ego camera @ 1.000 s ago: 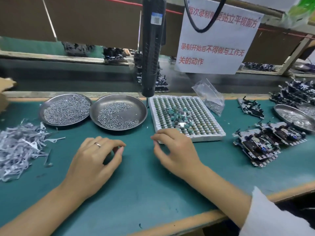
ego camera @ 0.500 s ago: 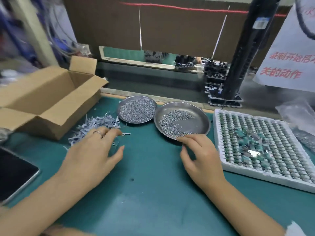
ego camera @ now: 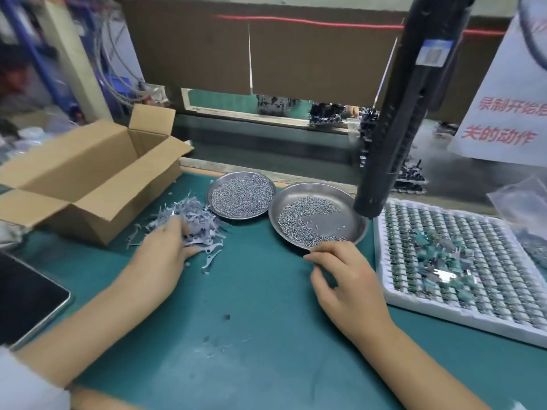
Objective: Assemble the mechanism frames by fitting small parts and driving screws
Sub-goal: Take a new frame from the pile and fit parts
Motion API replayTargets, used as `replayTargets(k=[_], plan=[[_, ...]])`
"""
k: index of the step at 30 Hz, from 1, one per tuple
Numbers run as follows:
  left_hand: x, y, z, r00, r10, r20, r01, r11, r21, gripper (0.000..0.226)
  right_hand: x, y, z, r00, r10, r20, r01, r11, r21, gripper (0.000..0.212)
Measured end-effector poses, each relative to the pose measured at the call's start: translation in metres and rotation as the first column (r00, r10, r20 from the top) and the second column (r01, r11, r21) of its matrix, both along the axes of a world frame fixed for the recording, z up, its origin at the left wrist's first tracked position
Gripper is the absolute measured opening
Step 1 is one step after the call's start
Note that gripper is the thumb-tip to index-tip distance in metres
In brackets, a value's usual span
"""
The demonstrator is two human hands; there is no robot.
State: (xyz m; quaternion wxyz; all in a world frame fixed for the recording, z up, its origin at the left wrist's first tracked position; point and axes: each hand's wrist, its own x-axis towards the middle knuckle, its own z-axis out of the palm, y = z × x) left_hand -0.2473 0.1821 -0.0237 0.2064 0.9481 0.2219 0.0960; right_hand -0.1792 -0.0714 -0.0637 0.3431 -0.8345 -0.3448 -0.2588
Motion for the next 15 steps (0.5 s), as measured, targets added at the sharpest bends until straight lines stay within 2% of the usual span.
replayTargets(k=[2, 4, 5, 6, 8, 10, 12, 13, 15], plan=[[0.007, -0.004, 0.006, 0.998, -0.054, -0.038, 0.057, 0.997, 0.060, 0.029, 0.000, 0.000, 0.000, 1.000, -0.002, -0.002, 0.002, 1.000, -0.006, 0.017], [0.013, -0.008, 0.015, 0.987, -0.043, -0.155, 0.083, 0.962, 0.260, 0.025, 0.000, 0.000, 0.000, 1.000, 0.010, 0.008, -0.010, 1.000, -0.028, 0.020], [0.018, -0.012, 0.022, 0.981, -0.015, -0.195, 0.092, 0.916, 0.390, 0.023, -0.001, 0.001, 0.000, 1.000, 0.016, 0.015, -0.016, 0.999, -0.039, 0.020], [0.022, -0.017, 0.030, 0.981, 0.001, -0.195, 0.094, 0.875, 0.475, 0.021, -0.001, 0.001, 0.000, 1.000, 0.018, 0.022, -0.017, 0.999, -0.042, 0.018], [0.041, -0.034, 0.046, 0.990, -0.025, -0.141, 0.096, 0.844, 0.527, 0.025, -0.001, 0.002, 0.000, 1.000, 0.010, 0.029, -0.009, 0.999, -0.035, 0.019], [0.070, -0.054, 0.055, 0.987, -0.159, -0.034, 0.157, 0.880, 0.448, 0.026, -0.001, 0.003, -0.001, 0.999, -0.005, 0.038, 0.006, 1.000, -0.012, 0.022], [0.106, -0.075, 0.056, 0.937, -0.342, 0.069, 0.319, 0.921, 0.224, 0.019, 0.000, 0.003, -0.001, 0.999, -0.029, 0.036, 0.028, 0.999, 0.022, 0.025], [0.124, -0.087, 0.056, 0.908, -0.405, 0.106, 0.390, 0.911, 0.135, 0.019, 0.000, 0.003, -0.001, 0.998, -0.045, 0.034, 0.043, 0.998, 0.044, 0.026], [0.157, -0.108, 0.052, 0.840, -0.518, 0.162, 0.514, 0.855, 0.066, 0.016, 0.001, 0.003, 0.000, 0.996, -0.074, 0.040, 0.071, 0.994, 0.086, 0.027]])
